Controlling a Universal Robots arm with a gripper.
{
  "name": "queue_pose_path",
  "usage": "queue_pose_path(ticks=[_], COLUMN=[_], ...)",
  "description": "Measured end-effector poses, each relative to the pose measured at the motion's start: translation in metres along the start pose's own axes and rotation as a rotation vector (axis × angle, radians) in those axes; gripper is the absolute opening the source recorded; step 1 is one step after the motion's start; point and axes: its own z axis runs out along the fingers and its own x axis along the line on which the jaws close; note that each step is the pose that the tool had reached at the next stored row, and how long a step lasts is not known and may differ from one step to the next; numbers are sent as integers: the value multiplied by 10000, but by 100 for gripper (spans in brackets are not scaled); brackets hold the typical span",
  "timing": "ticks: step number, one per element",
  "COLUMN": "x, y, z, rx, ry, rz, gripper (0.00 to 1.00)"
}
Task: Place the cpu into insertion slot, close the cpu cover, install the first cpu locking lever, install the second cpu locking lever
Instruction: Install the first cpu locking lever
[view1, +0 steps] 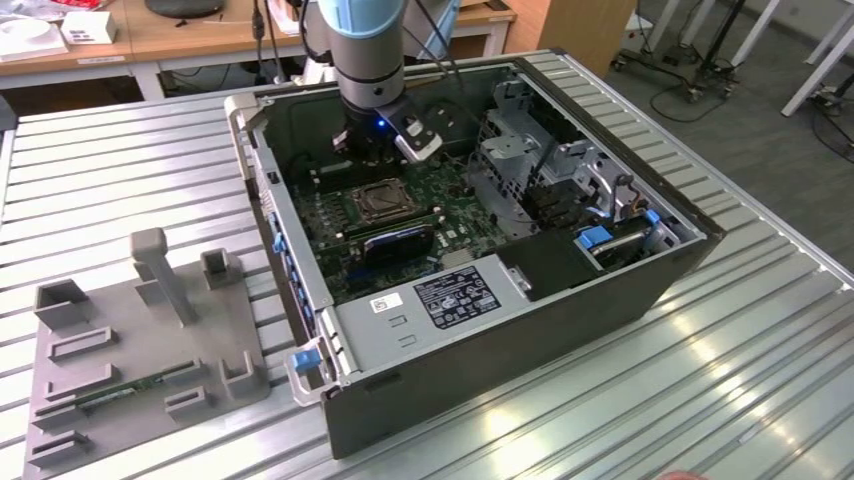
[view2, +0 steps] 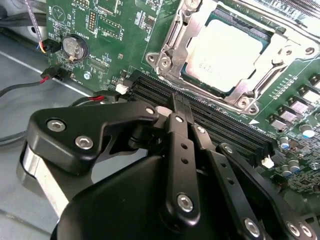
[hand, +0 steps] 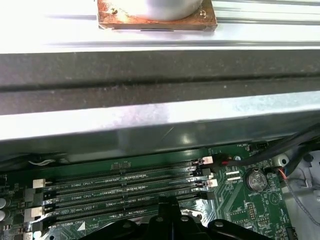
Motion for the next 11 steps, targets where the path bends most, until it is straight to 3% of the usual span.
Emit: queue_pose_path(ticks=[2,6,7,11], x=[-3,-6,-7,-9], y=[0,0,0,1], z=[0,1,1,1], rx=[85,434,525,996], ry=[32,285,379,890], rz=[-9,7,15,79], gripper=[11,11,11,11])
